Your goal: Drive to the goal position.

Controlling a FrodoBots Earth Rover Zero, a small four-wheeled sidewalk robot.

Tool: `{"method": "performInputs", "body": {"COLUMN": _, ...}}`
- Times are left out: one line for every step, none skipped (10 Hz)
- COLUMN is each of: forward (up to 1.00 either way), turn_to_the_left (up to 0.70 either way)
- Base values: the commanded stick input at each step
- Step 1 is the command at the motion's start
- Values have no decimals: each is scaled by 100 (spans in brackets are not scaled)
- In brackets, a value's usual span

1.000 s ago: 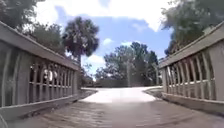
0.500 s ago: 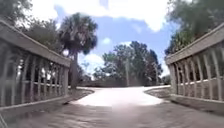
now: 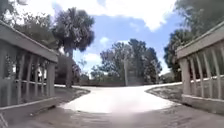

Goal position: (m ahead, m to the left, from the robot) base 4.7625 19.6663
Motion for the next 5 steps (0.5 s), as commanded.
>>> {"method": "performInputs", "body": {"forward": 100, "turn_to_the_left": 0}}
{"method": "performInputs", "body": {"forward": 100, "turn_to_the_left": 0}}
{"method": "performInputs", "body": {"forward": 100, "turn_to_the_left": 0}}
{"method": "performInputs", "body": {"forward": 100, "turn_to_the_left": 0}}
{"method": "performInputs", "body": {"forward": 100, "turn_to_the_left": 0}}
